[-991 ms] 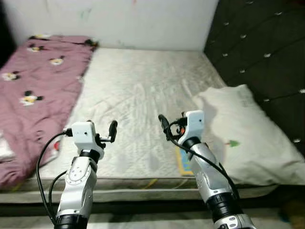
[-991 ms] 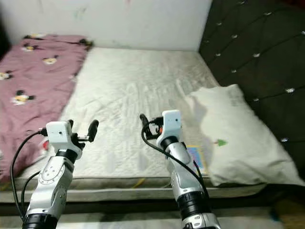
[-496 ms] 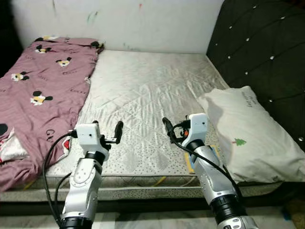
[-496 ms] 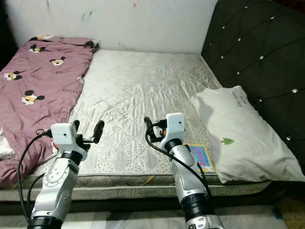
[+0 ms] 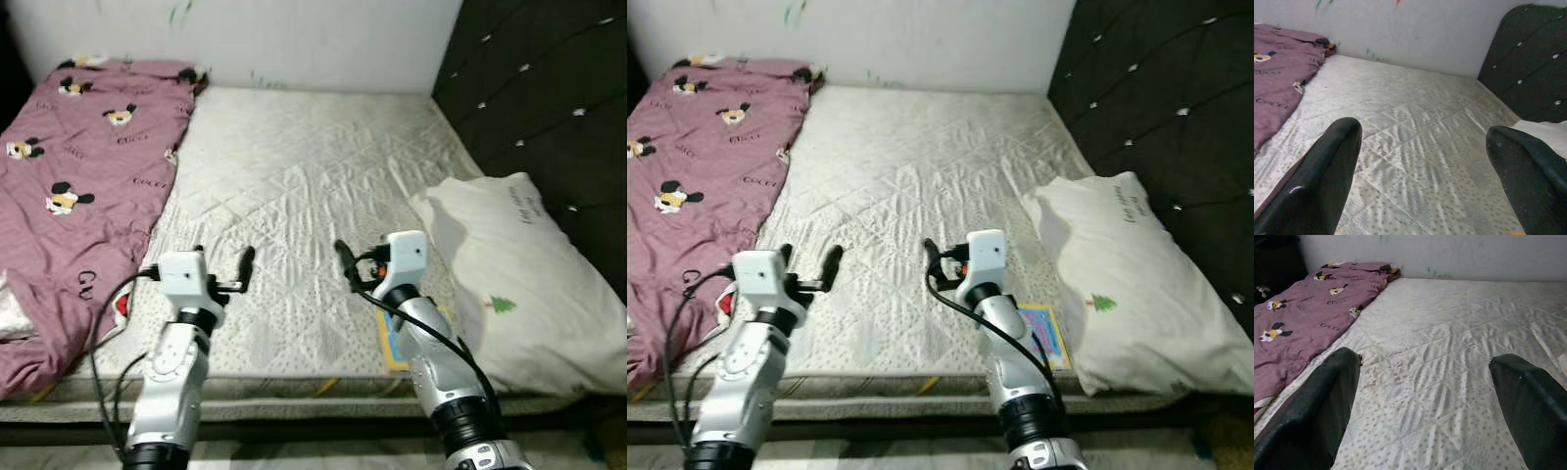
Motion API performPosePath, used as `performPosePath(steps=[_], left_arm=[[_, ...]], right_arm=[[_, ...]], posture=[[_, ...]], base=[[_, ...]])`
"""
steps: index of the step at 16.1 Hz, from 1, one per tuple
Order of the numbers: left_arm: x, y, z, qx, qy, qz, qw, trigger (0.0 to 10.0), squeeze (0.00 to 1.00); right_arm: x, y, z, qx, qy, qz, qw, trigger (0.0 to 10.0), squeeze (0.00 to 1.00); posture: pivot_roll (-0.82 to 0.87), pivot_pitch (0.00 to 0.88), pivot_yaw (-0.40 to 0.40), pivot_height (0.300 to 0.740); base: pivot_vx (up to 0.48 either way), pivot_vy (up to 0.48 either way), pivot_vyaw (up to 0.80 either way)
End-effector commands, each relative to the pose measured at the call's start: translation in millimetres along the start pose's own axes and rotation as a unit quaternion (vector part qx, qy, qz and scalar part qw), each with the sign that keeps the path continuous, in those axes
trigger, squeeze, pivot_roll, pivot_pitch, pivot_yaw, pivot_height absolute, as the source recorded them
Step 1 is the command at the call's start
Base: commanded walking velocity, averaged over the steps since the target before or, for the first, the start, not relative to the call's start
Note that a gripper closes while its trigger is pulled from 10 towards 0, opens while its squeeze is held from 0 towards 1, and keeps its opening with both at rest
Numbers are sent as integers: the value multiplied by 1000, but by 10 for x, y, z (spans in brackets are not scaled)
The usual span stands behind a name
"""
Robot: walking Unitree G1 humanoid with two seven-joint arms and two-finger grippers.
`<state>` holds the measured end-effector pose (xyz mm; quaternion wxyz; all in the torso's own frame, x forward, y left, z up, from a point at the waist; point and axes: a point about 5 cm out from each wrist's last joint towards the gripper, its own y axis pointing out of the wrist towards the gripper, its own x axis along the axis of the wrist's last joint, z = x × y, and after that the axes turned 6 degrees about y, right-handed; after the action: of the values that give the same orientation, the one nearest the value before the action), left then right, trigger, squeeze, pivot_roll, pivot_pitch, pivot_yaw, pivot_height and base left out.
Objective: Clean up the room
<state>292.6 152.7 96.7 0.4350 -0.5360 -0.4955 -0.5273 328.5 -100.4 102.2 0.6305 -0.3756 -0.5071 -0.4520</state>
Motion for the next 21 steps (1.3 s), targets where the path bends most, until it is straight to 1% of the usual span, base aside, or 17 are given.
performPosePath(steps=[1, 2, 4, 7, 21], left_arm=[[23, 16, -40, -5, -3, -5, 1000, 10000, 0], [23, 18, -38, -4, -3, -4, 1000, 10000, 0], [-4, 31, -28, 11, -1, 8, 1000, 10000, 0], [-12, 40, -10, 13, -4, 11, 1000, 10000, 0], [2, 67, -42, 10, -13, 11, 1000, 10000, 0]], right_arm=[[31, -5, -58, -7, -6, -4, 1000, 10000, 0], [29, -7, -64, -8, -8, -3, 1000, 10000, 0], [24, -6, -73, -11, -11, -2, 1000, 10000, 0], [18, -5, -78, -13, -10, -1, 1000, 10000, 0], [-5, -3, -79, -12, -11, 6, 1000, 10000, 0]], posture=[[46, 0, -52, 740], [46, 0, -52, 740], [47, 0, -51, 740], [47, 0, -49, 740], [45, 0, -52, 740]], base=[[371, 0, 0], [345, 0, 0], [0, 0, 0], [0, 0, 0], [0, 476, 0]])
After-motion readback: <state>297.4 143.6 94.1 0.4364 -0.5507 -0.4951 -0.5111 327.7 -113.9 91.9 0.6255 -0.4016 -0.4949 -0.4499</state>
